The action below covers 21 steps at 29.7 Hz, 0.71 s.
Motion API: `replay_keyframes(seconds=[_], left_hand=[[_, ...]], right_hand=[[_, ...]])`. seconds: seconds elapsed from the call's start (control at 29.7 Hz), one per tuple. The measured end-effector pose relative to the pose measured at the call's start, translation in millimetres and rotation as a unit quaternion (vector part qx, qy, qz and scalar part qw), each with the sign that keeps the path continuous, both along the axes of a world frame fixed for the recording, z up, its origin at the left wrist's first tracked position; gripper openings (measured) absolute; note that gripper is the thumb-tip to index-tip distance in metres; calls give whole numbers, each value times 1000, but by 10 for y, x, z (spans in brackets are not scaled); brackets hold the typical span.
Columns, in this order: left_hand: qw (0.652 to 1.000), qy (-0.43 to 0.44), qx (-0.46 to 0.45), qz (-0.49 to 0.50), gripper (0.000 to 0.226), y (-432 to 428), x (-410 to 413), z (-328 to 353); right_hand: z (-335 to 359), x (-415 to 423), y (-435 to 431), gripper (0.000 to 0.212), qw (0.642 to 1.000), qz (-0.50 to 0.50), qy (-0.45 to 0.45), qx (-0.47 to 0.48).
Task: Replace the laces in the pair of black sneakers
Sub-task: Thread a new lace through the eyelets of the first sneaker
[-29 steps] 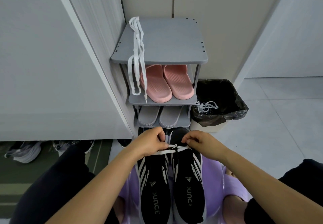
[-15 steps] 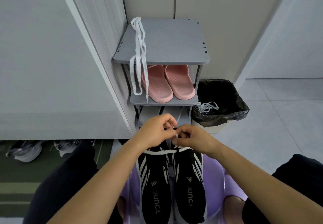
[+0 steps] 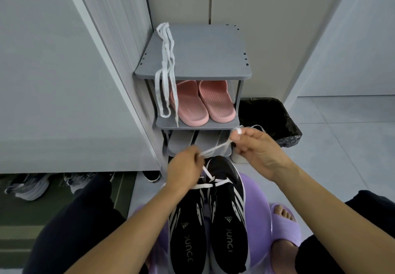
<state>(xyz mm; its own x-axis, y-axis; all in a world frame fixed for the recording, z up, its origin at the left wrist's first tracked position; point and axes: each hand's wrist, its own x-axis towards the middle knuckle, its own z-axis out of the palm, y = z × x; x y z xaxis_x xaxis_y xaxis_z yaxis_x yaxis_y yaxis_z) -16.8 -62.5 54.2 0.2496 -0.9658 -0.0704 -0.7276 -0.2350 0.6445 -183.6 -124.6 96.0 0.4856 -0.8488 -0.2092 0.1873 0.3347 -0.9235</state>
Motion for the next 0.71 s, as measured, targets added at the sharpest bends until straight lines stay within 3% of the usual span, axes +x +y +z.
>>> replay_keyframes(seconds=[0.1,0.17,0.24,0.3,0.37,0.4,0.44,0.47,0.54,0.61,0.64,0.71], left_hand=[[980,146,-5,137,20,-69,164,33],[956,210,-70,193,23,-100,255,154],[930,245,-158,226,24,-126,380,310],[878,310,-236,278,24,-131,534,474],[833,371,-264,315,22,-111,656,579],[830,380,-257,318,22,-89,694,603],[848,362,-234,309,20,-76,726,596],[892,301,-186,280,17,-71,764,569],[984,76,-5,162,11,-14,778,513],[989,-103,104,33,47,71,681,411],[991,-105,81,-6,55,110,562,385],[996,31,4,-79,50,165,260,397]], right_hand=[[24,-141,-109,29,997,-60,-52,17],[42,-220,-134,38,995,-79,-57,17],[33,-260,-141,27,996,-79,-41,23],[11,-257,-114,21,995,-86,-19,43],[-38,-261,-97,20,994,-94,3,59],[-57,-267,-93,22,993,-102,22,62],[-73,-275,-92,24,991,-109,50,60],[-86,-281,-97,27,989,-115,85,49],[-92,-270,-79,30,982,-113,153,14],[-87,-199,-12,29,978,-83,188,-16],[-81,-145,39,28,979,-60,193,-25],[-67,-15,149,25,982,-10,185,-43]])
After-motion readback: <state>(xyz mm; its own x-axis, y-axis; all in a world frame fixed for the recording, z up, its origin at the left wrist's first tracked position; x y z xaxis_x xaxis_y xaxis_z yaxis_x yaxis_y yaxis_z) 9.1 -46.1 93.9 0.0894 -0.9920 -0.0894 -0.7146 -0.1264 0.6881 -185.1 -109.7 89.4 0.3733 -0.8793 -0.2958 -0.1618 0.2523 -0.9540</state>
